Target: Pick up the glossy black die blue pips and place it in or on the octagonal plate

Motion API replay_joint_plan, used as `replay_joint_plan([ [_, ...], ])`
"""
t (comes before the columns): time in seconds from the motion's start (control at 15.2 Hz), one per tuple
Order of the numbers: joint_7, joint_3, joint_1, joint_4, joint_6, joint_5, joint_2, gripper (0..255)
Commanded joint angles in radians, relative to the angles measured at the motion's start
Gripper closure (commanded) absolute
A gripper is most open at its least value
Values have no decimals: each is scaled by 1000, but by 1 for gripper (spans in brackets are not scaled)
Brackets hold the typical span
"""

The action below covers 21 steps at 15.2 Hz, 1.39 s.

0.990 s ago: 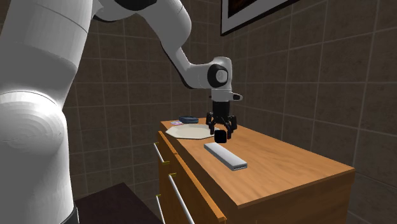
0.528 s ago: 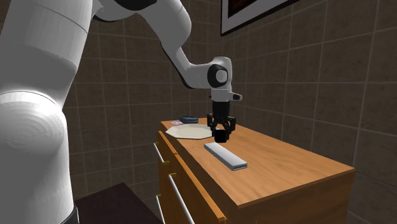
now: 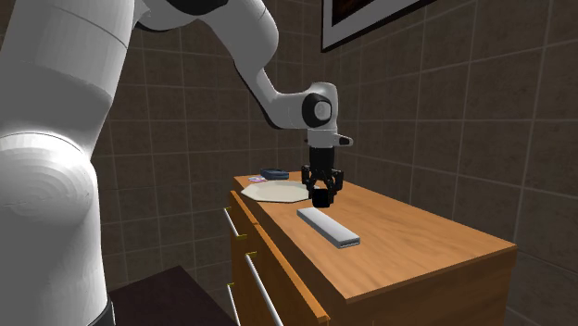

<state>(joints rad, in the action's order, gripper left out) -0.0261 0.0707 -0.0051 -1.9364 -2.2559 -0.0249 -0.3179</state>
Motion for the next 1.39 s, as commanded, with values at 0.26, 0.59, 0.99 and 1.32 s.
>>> replay_joint_plan([
  [0.26,2,2,-1,22,57,4,32,255],
  [0.59,4,3,-1,50,115,7,63,255],
  [0.99,6,4,-2,91,187,10,94,255],
  [1.32,-86,36,54,116,194,-1,75,255],
])
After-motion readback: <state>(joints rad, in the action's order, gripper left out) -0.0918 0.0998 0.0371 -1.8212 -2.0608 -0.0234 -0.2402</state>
